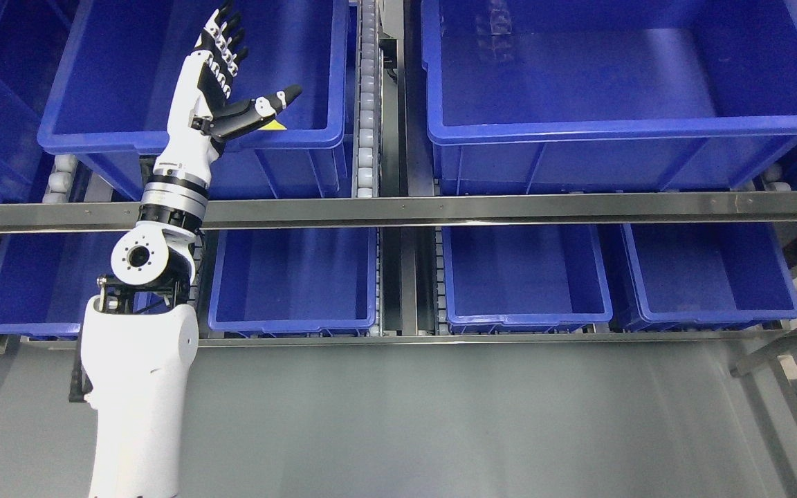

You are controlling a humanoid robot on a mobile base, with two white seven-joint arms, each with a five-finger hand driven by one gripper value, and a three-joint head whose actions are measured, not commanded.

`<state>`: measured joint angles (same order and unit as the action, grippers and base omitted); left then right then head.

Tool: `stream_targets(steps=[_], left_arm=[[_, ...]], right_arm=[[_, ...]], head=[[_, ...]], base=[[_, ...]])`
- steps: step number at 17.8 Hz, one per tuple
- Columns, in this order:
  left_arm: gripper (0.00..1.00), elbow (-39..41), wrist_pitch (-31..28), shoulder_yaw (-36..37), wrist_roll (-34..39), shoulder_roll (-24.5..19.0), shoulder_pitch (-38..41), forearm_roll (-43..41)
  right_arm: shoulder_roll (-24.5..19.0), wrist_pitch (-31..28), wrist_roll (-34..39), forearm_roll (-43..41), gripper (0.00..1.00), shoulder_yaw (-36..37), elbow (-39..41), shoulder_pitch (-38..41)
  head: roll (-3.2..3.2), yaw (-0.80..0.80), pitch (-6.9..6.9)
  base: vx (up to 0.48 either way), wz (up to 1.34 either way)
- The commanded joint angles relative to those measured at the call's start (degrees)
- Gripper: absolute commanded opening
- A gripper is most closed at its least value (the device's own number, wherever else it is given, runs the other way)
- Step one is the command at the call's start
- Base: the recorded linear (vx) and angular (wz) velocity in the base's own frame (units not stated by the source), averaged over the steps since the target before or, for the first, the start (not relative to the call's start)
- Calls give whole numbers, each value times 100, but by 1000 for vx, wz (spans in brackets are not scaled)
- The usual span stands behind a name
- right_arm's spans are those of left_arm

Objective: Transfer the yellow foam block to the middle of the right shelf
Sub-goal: 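Open the left hand and withdraw it from the bin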

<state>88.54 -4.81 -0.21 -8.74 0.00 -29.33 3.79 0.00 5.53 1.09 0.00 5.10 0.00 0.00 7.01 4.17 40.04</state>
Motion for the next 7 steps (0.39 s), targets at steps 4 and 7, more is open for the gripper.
stream_targets(steps=[4, 7], left_arm=[[100, 586, -310, -76, 4, -100, -2, 8], [100, 586, -310, -93, 4, -100, -20, 8]], right_arm=[[100, 1, -4, 0, 100, 0, 100, -17], [100, 1, -4, -9, 100, 0, 100, -17]], head=[[0, 0, 1], [0, 0, 0]], base=[[0, 0], [0, 0]])
